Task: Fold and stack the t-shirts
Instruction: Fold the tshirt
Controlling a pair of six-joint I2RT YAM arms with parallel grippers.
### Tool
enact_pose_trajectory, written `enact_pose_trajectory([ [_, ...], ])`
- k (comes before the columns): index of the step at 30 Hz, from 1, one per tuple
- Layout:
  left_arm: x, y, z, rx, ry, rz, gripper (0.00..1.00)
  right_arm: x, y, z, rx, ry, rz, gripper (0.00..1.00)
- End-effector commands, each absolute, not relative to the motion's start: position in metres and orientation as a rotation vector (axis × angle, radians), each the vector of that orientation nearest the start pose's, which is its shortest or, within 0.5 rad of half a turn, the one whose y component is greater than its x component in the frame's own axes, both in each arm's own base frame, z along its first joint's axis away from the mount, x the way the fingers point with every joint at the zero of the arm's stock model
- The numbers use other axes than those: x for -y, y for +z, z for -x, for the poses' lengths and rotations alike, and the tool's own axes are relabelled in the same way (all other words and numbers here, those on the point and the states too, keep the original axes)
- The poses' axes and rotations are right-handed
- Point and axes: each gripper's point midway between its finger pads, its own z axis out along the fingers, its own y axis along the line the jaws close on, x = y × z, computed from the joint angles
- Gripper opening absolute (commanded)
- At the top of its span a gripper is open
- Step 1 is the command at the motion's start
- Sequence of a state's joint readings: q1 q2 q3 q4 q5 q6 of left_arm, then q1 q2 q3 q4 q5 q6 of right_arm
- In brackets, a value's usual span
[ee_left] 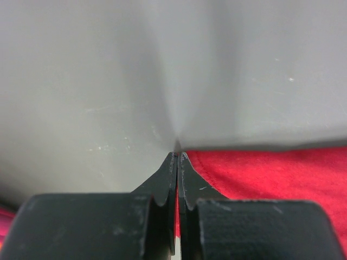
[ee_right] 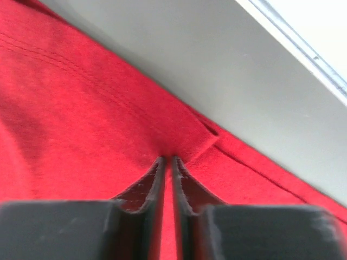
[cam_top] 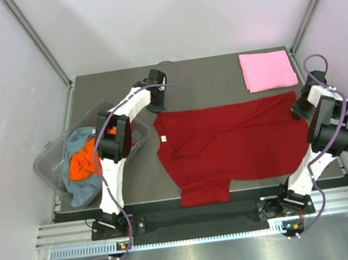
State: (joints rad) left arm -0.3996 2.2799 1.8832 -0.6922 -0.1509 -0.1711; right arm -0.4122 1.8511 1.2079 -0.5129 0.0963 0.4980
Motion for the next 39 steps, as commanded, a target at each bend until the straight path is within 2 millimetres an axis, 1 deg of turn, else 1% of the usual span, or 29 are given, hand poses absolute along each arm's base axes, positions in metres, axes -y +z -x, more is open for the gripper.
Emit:
enact_pose_trajectory([
  [1,0.173,0.044,-0.501,-2.602,0.008,-0.15,0.0,0.166,0.02,-0.358,-2.397,-0.208,-1.243,0.0],
  [7,0.17,0.044,-0.502,-2.6,0.021,-0.123,0.0,0.174,0.03,-0.355,-2.351,-0.258,-1.242,0.0],
  [10,0.169,0.045,-0.502,-2.6,0.022,-0.121,0.0,0.173,0.031,-0.355,-2.337,-0.249,-1.24,0.0],
  [13,0.169,0.051,-0.502,-2.591,0.017,-0.122,0.0,0.169,0.036,-0.358,-2.328,-0.214,-1.24,0.0],
  [14,0.173,0.055,-0.501,-2.589,-0.012,-0.148,0.0,0.168,0.038,-0.356,-2.332,-0.208,-1.252,0.0],
  [15,0.176,0.061,-0.503,-2.578,-0.038,-0.16,0.01,0.167,0.043,-0.36,-2.324,-0.19,-1.25,0.0],
  [16,0.178,0.065,-0.503,-2.57,-0.054,-0.169,0.08,0.166,0.045,-0.361,-2.328,-0.184,-1.25,0.02],
  [17,0.183,0.074,-0.503,-2.552,-0.09,-0.183,0.17,0.164,0.048,-0.362,-2.33,-0.172,-1.257,0.06],
  [18,0.185,0.077,-0.505,-2.538,-0.108,-0.191,0.27,0.163,0.05,-0.362,-2.331,-0.169,-1.257,0.09],
  [19,0.187,0.081,-0.505,-2.528,-0.119,-0.198,0.3,0.163,0.053,-0.362,-2.327,-0.168,-1.253,0.15],
  [20,0.188,0.084,-0.505,-2.522,-0.13,-0.211,0.32,0.162,0.054,-0.362,-2.327,-0.162,-1.252,0.18],
  [22,0.191,0.084,-0.503,-2.525,-0.156,-0.233,0.35,0.159,0.055,-0.364,-2.332,-0.141,-1.24,0.24],
  [25,0.195,0.077,-0.498,-2.553,-0.182,-0.255,0.36,0.152,0.055,-0.37,-2.352,-0.111,-1.201,0.29],
  [28,0.195,0.07,-0.495,-2.573,-0.19,-0.257,0.37,0.146,0.057,-0.371,-2.356,-0.108,-1.21,0.32],
  [30,0.193,0.072,-0.495,-2.571,-0.174,-0.239,0.38,0.141,0.058,-0.371,-2.345,-0.096,-1.235,0.33],
  [33,0.188,0.085,-0.5,-2.533,-0.136,-0.2,0.38,0.134,0.057,-0.373,-2.34,-0.08,-1.263,0.34],
  [35,0.184,0.099,-0.505,-2.492,-0.118,-0.142,0.4,0.129,0.055,-0.373,-2.343,-0.078,-1.276,0.35],
  [38,0.191,0.109,-0.505,-2.462,-0.178,-0.15,0.42,0.126,0.053,-0.375,-2.34,-0.075,-1.294,0.35],
  [39,0.194,0.108,-0.504,-2.459,-0.198,-0.165,0.43,0.125,0.053,-0.374,-2.34,-0.078,-1.298,0.35],
])
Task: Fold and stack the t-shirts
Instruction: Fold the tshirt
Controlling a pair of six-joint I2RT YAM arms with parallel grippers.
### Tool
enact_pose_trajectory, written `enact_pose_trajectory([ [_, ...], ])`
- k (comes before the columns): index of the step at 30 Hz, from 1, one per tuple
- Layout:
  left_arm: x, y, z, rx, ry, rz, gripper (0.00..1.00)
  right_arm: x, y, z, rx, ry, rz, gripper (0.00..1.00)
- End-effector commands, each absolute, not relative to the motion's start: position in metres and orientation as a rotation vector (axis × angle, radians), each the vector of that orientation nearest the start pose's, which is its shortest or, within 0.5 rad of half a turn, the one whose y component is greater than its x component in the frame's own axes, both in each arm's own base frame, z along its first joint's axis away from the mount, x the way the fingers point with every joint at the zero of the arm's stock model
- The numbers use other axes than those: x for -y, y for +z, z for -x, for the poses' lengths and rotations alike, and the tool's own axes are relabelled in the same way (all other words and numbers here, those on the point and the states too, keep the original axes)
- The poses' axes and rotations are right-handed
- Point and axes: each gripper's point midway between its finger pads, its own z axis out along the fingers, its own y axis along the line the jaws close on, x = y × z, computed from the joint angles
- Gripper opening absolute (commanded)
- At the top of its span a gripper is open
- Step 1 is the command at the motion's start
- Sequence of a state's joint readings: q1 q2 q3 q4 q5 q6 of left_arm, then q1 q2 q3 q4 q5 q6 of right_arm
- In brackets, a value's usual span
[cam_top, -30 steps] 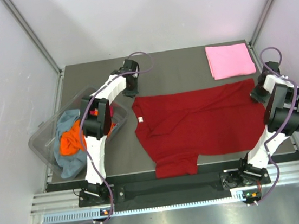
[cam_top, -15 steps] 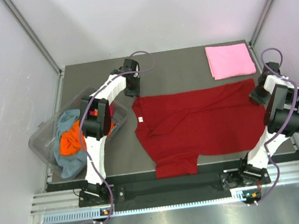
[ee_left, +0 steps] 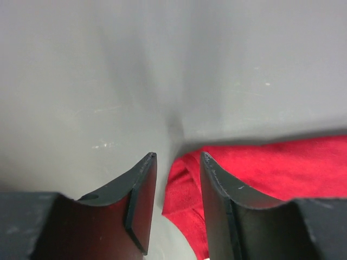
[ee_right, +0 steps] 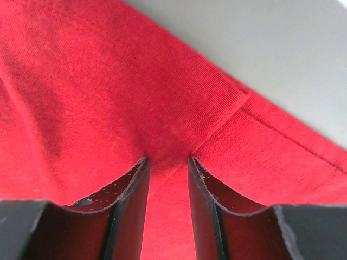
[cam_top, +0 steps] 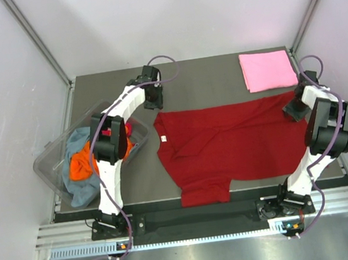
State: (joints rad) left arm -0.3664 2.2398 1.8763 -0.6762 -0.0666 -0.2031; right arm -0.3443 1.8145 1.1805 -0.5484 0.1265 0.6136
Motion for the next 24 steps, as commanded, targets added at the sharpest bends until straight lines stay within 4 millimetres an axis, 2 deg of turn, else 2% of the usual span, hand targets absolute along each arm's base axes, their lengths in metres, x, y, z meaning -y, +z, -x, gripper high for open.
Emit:
enact_pose_trajectory([
  [1,0.196,0.109,-0.503,-2.458,-0.211,-0.173,0.43,0.125,0.053,-0.375,-2.334,-0.079,-1.305,0.36],
  [5,0.205,0.102,-0.497,-2.478,-0.278,-0.209,0.44,0.123,0.059,-0.374,-2.301,-0.09,-1.35,0.36],
  [9,0.212,0.085,-0.493,-2.516,-0.322,-0.235,0.45,0.12,0.061,-0.376,-2.275,-0.091,-1.377,0.37],
  [11,0.211,0.073,-0.49,-2.549,-0.313,-0.238,0.45,0.118,0.059,-0.377,-2.271,-0.087,-1.399,0.37],
  [18,0.209,0.049,-0.49,-2.595,-0.282,-0.237,0.44,0.113,0.05,-0.382,-2.271,-0.087,-1.424,0.37],
  [24,0.206,0.029,-0.489,-2.641,-0.249,-0.238,0.41,0.119,0.034,-0.377,-2.287,-0.156,-1.445,0.36],
])
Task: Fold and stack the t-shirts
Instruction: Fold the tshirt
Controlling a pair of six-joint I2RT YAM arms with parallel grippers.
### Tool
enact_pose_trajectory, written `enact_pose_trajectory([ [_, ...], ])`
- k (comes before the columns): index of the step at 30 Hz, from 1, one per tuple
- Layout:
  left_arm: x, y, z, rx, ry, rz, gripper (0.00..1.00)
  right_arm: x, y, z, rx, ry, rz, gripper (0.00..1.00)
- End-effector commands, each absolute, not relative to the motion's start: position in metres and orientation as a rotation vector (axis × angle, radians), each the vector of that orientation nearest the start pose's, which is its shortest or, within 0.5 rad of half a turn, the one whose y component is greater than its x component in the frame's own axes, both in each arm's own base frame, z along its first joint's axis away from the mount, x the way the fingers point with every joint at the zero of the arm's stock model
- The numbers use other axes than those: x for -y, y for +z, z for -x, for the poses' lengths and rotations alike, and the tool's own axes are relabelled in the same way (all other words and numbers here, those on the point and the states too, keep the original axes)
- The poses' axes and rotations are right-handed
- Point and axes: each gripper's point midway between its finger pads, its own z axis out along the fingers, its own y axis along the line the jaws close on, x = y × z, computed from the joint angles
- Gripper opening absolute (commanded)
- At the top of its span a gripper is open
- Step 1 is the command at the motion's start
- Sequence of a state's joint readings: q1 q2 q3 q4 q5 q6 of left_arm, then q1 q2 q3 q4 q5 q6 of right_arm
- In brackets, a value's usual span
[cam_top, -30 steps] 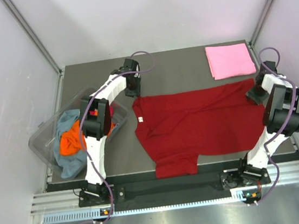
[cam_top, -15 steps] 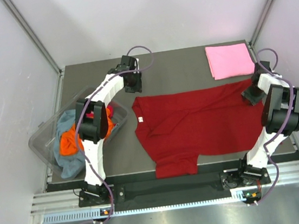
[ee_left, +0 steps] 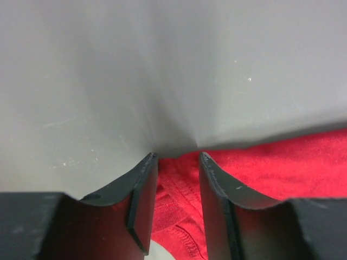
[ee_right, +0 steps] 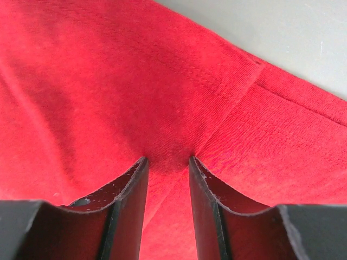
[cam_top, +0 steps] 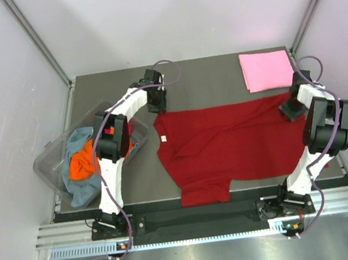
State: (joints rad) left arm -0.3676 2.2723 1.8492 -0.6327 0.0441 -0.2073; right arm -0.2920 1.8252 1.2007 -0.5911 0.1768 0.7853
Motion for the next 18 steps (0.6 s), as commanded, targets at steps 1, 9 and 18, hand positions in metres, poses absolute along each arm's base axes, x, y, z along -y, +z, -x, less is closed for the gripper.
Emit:
enact_pose_trajectory([
  [1,0.205,0.027,-0.489,-2.646,-0.246,-0.236,0.4,0.121,0.031,-0.376,-2.288,-0.172,-1.446,0.36],
  [9,0.194,0.013,-0.49,-2.69,-0.149,-0.2,0.0,0.136,0.023,-0.361,-2.26,-0.26,-1.467,0.05],
  [18,0.171,0.015,-0.497,-2.669,0.024,-0.098,0.0,0.15,0.026,-0.349,-2.22,-0.33,-1.482,0.0],
])
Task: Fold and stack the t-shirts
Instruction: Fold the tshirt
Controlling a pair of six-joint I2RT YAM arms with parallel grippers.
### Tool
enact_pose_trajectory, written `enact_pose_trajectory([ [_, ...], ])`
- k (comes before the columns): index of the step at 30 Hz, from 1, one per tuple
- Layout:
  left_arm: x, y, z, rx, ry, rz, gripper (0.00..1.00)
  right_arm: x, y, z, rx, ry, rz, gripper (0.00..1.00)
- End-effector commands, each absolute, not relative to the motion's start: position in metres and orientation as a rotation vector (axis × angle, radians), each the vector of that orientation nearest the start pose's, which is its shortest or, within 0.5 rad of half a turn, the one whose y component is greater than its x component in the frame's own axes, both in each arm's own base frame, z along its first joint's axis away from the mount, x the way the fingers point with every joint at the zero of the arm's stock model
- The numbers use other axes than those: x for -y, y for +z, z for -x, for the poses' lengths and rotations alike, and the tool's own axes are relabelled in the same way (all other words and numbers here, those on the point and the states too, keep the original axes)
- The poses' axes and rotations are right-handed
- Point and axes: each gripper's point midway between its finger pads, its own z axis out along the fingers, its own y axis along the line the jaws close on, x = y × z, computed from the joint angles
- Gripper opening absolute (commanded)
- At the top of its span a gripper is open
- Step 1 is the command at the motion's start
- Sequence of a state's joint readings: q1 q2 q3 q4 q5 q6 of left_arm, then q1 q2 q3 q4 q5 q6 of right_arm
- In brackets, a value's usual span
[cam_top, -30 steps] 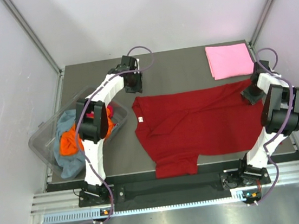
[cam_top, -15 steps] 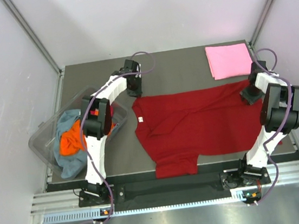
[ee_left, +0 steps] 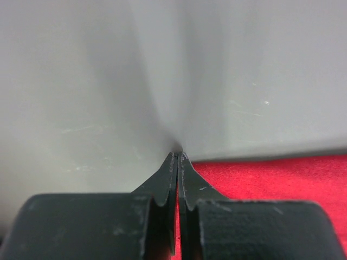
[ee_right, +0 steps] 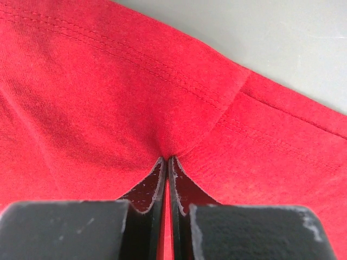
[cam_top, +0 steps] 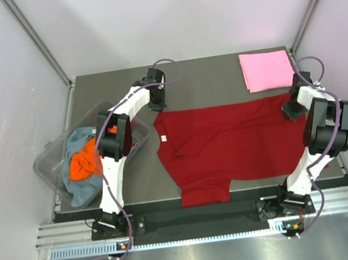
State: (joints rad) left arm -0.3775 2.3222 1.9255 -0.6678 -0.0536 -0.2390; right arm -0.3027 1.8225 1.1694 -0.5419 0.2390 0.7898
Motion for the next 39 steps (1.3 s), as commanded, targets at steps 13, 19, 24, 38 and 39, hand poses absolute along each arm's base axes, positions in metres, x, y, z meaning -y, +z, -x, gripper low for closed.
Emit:
enact_pose_trajectory([
  [13,0.177,0.039,-0.502,-2.618,-0.033,-0.061,0.0,0.137,0.055,-0.371,-2.199,-0.174,-1.387,0.2],
  [19,0.178,0.045,-0.505,-2.603,-0.041,-0.047,0.0,0.136,0.091,-0.403,-2.207,-0.118,-1.239,0.27],
  [24,0.181,0.047,-0.509,-2.595,-0.057,-0.025,0.0,0.134,0.082,-0.422,-2.25,-0.084,-1.198,0.26],
  [38,0.169,0.046,-0.531,-2.538,0.027,0.036,0.0,0.156,0.036,-0.467,-2.254,-0.125,-1.171,0.24],
  [39,0.169,0.044,-0.533,-2.536,0.027,0.047,0.0,0.157,0.034,-0.469,-2.252,-0.121,-1.173,0.23],
])
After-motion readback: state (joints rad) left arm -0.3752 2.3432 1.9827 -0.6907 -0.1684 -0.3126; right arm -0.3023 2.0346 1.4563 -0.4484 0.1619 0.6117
